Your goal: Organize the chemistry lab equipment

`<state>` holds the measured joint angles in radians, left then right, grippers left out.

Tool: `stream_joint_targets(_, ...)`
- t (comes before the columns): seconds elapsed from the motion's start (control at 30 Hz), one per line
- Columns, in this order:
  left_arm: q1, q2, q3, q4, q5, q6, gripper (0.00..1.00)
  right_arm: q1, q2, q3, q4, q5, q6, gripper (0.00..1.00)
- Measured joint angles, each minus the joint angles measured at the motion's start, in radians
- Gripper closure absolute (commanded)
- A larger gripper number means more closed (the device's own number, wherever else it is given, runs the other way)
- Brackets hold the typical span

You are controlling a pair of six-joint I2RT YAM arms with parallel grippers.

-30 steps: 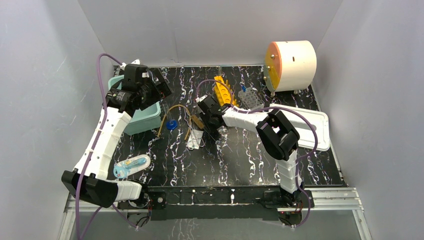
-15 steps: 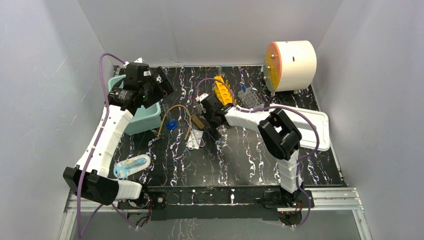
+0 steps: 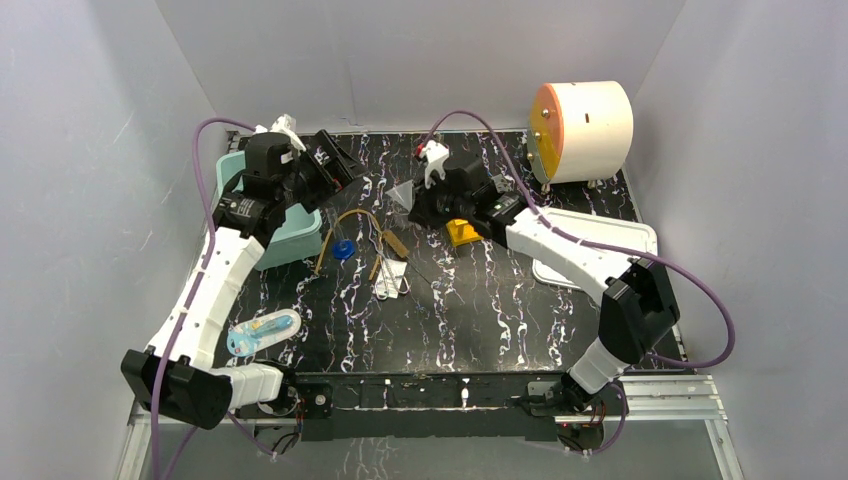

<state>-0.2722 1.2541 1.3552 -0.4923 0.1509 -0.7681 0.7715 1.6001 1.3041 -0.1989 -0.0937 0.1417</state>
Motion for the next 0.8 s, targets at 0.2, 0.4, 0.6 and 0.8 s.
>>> stream_joint_targets(0.2, 0.0, -0.032, -0.08, 0.187, 0.166, -0.046, 0.07, -0.09, -0.004, 0.037, 0.079, -0.224, 0.161, 0.97)
stream_joint_targets(0.4, -0.002, 0.006, -0.103, 0.277, 0.269, -0.157, 0.04, -0.137, -0.004, 0.054, 0.196, -0.42, 0.276, 0.97)
stream_joint_targets(0.6, 0.0, 0.058, -0.093, 0.243, 0.277, -0.357, 0.07, -0.135, -0.004, 0.056, 0.201, -0.466, 0.167, 0.96)
stream_joint_targets(0.8, 0.002, 0.071, -0.093, 0.243, 0.309, -0.496, 0.36, -0.136, 0.013, 0.091, 0.171, -0.443, -0.034, 0.96)
